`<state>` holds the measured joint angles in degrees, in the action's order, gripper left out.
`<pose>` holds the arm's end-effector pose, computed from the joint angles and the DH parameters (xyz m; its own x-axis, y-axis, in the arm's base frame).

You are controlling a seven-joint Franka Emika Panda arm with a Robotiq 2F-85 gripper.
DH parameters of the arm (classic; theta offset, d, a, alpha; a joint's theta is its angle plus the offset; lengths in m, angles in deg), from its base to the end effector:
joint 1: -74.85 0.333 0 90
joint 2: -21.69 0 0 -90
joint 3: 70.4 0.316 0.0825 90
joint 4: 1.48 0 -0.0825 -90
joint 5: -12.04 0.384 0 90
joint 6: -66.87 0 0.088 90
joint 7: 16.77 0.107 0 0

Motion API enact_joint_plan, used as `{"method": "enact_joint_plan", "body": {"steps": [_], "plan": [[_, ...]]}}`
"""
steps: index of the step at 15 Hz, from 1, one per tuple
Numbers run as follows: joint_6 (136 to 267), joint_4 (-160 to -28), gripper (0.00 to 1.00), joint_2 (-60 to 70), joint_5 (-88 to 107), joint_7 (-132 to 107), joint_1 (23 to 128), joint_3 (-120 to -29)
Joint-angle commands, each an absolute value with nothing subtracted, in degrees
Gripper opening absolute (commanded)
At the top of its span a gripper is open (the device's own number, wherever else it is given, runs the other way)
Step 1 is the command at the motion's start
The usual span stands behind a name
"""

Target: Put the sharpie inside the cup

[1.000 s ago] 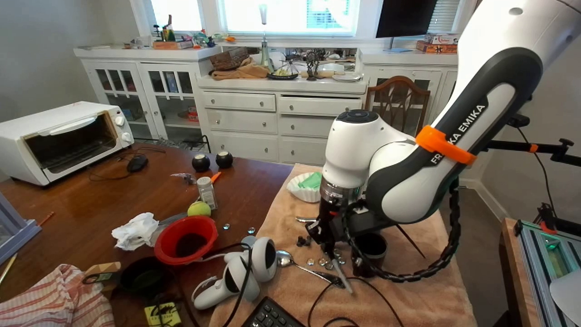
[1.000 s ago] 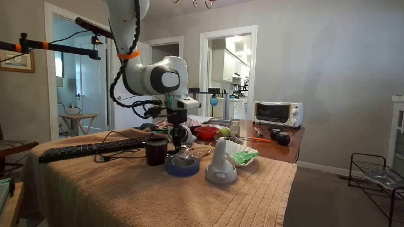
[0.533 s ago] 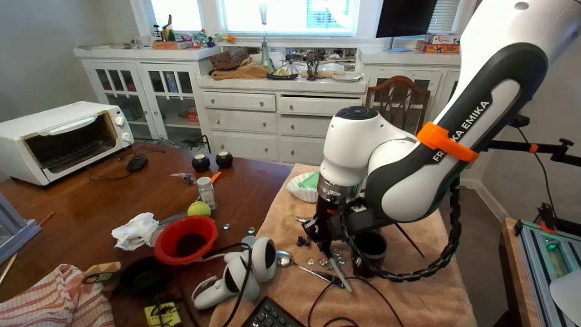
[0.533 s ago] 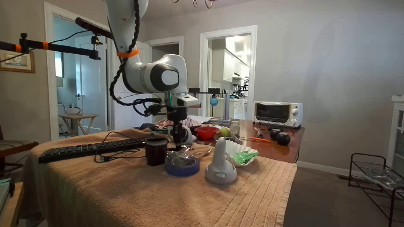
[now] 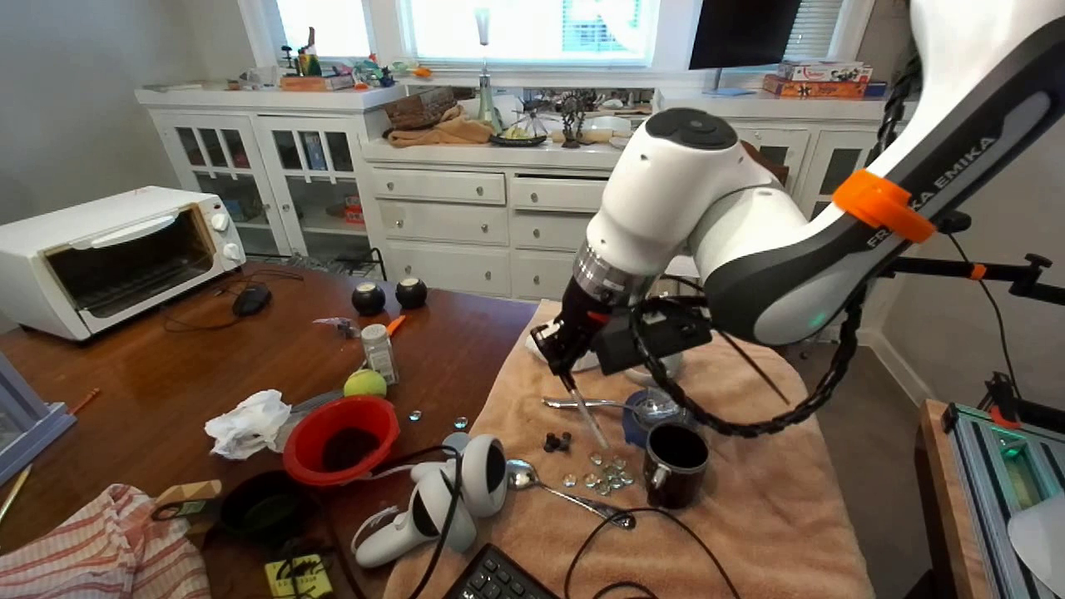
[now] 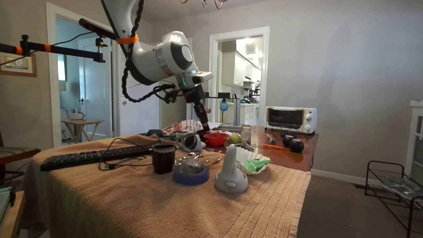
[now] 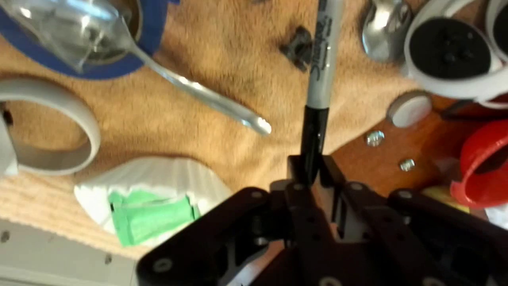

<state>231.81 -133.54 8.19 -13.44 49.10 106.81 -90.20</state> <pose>0.5358 0.1415 0.2818 0.7938 -0.4619 0.3957 -0.4610 -0.8813 -0.1039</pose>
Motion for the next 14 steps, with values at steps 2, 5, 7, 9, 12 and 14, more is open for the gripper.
{"method": "enact_joint_plan", "body": {"steps": [2,5,7,9,12,14], "plan": [[232.5,-135.7,0.03,16.9,-33.8,59.6,118.8,-105.2],[230.1,-135.4,0.03,22.7,-47.7,64.7,122.4,-109.8],[228.2,-137.4,0.03,27.5,-56.6,68.7,121.9,-109.2],[226.4,-141.0,0.03,32.8,-65.7,72.5,120.6,-107.2],[222.6,-148.2,0.03,39.4,-71.5,74.4,120.0,-104.9],[220.7,-152.5,0.03,42.9,-72.1,73.3,119.7,-103.7]]}}
